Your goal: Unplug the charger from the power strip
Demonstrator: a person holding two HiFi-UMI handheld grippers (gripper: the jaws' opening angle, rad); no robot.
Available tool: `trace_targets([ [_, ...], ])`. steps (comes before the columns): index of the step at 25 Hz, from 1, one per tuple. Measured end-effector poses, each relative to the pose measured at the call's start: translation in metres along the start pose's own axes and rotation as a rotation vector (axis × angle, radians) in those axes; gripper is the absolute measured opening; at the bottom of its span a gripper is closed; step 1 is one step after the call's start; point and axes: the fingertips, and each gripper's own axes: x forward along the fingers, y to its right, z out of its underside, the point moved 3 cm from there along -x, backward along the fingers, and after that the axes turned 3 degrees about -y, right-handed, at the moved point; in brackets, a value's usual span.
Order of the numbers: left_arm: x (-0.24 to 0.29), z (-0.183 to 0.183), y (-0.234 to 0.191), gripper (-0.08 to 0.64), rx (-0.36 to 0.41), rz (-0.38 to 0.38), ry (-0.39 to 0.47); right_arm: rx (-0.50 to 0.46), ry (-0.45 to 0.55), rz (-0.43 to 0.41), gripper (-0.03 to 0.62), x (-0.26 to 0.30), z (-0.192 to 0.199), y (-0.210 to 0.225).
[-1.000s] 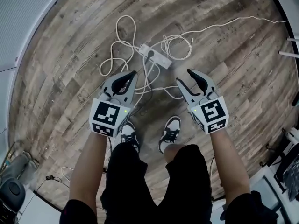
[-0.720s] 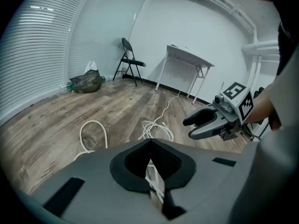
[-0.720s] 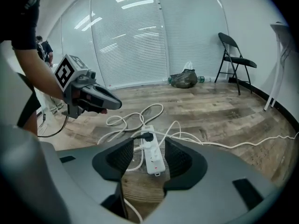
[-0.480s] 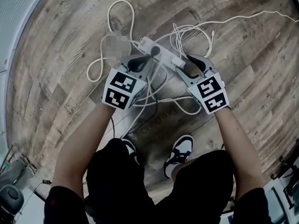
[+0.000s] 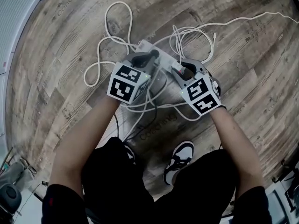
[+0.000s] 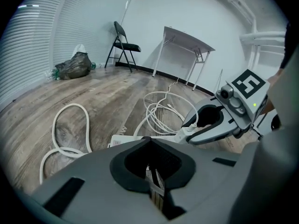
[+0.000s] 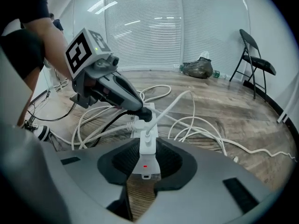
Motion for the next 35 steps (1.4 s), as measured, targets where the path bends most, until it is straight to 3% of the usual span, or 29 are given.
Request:
trace_targets([
  [8,0.002,0.0,0.001,0.018,0.037,0.032,-0.02,-0.067,0.028,0.004,0.107,-0.007,-0.016,0.001],
  [12,-0.017,-0.013,0.004,0.018,0.023,0.052,0.031,-0.02,0.054,0.012,0.107,-0.025,-0.029,0.008],
  [15,-0.051,-0.039,0.012,0.018,0.012,0.023,0.074,0.043,0.078,0.038,0.107,-0.058,-0.042,0.012],
  [19,-0.108,-0.082,0.038,0.018,0.028,-0.006,0.119,0.141,0.129,0.01,0.107,-0.122,-0.074,-0.002],
  [25,-0.218,-0.157,0.091,0.018,0.055,-0.039,0.207,0.185,0.183,0.006,0.107,-0.245,-0.138,-0.038],
  [29,-0.298,-0.196,0.121,0.017,0.035,-0.025,0.222,0.245,0.241,0.015,0.107,-0.33,-0.18,-0.062],
  [35,-0.444,-0.245,0.153,0.018,-0.009,-0.06,0.258,0.334,0.314,0.073,0.107,-0.45,-0.248,-0.093],
])
